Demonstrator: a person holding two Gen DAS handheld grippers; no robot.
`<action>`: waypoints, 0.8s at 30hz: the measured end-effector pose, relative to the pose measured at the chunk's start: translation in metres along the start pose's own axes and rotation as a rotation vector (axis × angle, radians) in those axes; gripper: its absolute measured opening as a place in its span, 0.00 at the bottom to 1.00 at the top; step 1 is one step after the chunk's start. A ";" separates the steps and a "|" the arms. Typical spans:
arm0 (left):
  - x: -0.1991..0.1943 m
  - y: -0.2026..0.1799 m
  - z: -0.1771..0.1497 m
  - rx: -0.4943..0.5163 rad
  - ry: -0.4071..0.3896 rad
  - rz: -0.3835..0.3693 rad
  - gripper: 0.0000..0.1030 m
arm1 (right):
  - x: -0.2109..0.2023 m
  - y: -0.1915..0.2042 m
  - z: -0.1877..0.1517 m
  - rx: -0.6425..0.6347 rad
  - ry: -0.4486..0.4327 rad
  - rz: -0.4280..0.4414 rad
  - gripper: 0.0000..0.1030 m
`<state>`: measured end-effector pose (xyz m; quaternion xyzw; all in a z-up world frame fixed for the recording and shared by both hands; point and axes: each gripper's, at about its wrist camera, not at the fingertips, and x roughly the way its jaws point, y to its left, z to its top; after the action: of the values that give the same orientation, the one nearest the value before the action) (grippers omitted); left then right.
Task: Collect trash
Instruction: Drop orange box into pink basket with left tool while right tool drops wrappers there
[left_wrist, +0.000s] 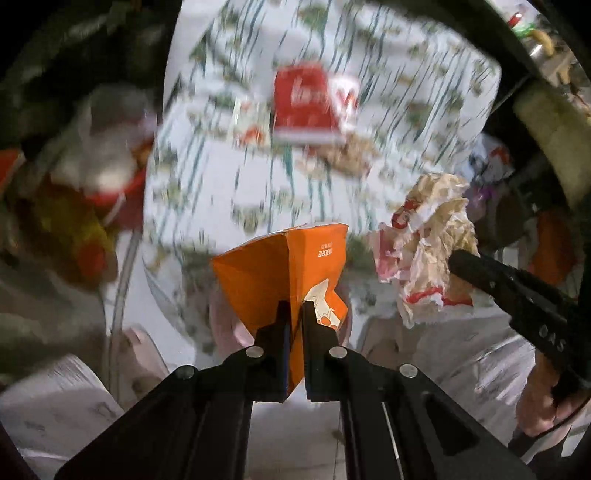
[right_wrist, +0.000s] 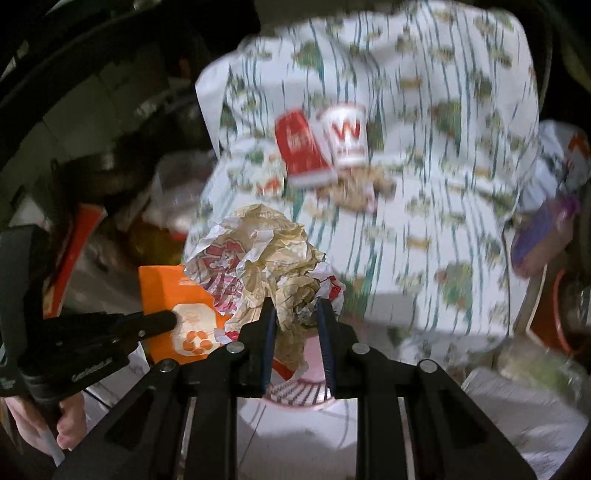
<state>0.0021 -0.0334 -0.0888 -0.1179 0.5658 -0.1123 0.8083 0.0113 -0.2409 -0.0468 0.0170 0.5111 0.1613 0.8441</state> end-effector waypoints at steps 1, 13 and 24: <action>0.011 0.003 -0.004 -0.015 0.033 -0.009 0.06 | 0.006 -0.001 -0.006 0.003 0.019 -0.003 0.21; 0.075 0.017 -0.003 -0.096 0.204 -0.065 0.16 | 0.064 -0.022 -0.037 0.043 0.200 -0.029 0.21; 0.025 0.033 0.021 -0.098 -0.034 0.068 0.50 | 0.088 -0.028 -0.030 0.106 0.249 0.037 0.27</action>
<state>0.0317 -0.0089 -0.1143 -0.1400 0.5606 -0.0547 0.8143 0.0297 -0.2460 -0.1420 0.0508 0.6193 0.1502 0.7689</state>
